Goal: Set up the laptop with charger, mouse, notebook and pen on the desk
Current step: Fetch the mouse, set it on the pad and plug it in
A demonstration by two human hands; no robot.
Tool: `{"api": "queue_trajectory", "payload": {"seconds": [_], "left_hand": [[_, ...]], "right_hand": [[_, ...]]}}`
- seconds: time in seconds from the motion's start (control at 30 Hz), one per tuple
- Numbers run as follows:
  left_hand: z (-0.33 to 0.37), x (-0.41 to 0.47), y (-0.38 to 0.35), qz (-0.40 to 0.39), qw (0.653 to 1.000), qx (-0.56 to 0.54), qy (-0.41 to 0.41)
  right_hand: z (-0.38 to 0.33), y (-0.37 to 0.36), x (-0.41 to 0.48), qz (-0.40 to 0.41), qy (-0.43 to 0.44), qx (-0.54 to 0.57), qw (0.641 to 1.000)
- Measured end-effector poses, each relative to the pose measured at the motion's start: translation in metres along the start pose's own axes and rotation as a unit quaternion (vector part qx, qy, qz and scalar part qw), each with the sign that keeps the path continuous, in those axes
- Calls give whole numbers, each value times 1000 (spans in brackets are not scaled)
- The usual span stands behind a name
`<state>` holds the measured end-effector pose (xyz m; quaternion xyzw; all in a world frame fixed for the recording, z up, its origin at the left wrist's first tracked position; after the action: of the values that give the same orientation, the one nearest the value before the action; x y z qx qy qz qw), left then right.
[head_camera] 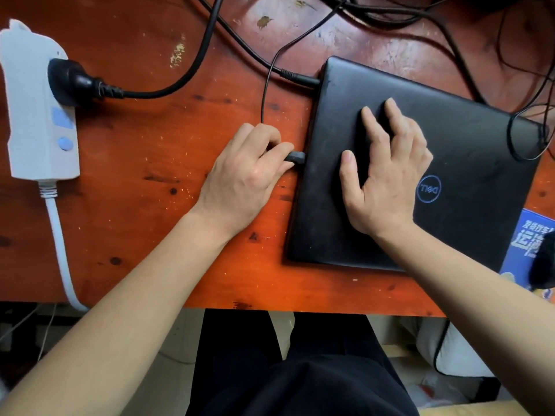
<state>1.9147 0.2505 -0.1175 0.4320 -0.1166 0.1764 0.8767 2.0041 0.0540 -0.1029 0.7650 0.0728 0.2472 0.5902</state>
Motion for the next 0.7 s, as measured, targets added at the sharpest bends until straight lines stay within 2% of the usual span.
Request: {"api": "queue_trajectory", "payload": {"seconds": [0.7], "left_hand": [[1, 1, -4, -26, 997, 45, -56]], "right_hand": [[0, -1, 0, 6, 5, 3, 1000]]}}
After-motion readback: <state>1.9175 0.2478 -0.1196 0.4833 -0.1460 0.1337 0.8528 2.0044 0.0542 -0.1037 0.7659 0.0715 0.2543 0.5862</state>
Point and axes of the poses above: each hand's wrist, its own x-axis towards the middle knuckle, its own y-axis out of the back of the hand, z = x × y, the point moved 2 cm from there along x, towards the middle knuckle, and after that the axes turned 12 degrees about z, right-handed, at the moved point
